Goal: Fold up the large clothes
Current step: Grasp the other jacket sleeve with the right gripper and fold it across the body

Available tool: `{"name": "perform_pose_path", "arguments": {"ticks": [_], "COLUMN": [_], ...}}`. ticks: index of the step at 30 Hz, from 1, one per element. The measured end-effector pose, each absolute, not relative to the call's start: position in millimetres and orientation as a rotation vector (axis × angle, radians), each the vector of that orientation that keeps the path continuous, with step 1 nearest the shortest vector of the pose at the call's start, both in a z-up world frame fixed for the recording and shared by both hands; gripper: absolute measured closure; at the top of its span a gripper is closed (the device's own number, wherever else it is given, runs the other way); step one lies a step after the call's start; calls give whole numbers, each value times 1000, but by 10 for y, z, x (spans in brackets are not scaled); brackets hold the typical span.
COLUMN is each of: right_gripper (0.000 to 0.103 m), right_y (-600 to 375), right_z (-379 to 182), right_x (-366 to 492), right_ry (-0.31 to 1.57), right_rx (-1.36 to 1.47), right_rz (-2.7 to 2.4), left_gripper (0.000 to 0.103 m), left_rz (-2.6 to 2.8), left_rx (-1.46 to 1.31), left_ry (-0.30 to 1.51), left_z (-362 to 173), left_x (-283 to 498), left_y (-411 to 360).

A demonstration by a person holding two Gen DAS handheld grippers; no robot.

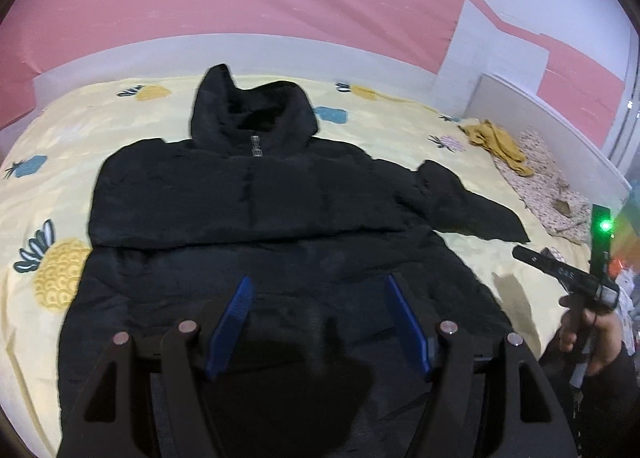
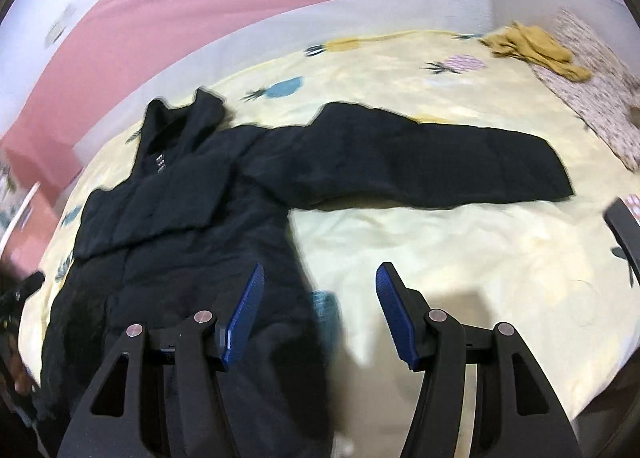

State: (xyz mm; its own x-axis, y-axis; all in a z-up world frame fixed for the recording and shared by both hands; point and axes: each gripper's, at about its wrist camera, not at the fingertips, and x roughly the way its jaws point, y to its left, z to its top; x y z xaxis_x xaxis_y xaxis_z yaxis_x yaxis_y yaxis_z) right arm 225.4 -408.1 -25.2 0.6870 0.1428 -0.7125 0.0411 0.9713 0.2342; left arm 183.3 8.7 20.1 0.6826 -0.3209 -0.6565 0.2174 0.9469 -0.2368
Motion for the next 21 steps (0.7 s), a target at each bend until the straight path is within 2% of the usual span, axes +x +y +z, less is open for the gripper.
{"name": "perform_pose_path", "arguments": {"ticks": [11, 21], "right_gripper": [44, 44], "right_y": [-4994, -5591], "right_z": [-567, -1033], "right_x": [2651, 3140], "right_ry": [829, 876], "right_rx": [411, 535], "right_rz": [-156, -255], "left_gripper": [32, 32], "left_rz": [-315, -304], "left_rx": [-47, -25], "left_ry": [724, 746], "left_z": [287, 0], "left_x": [2348, 2963], "left_y": [-364, -501]}}
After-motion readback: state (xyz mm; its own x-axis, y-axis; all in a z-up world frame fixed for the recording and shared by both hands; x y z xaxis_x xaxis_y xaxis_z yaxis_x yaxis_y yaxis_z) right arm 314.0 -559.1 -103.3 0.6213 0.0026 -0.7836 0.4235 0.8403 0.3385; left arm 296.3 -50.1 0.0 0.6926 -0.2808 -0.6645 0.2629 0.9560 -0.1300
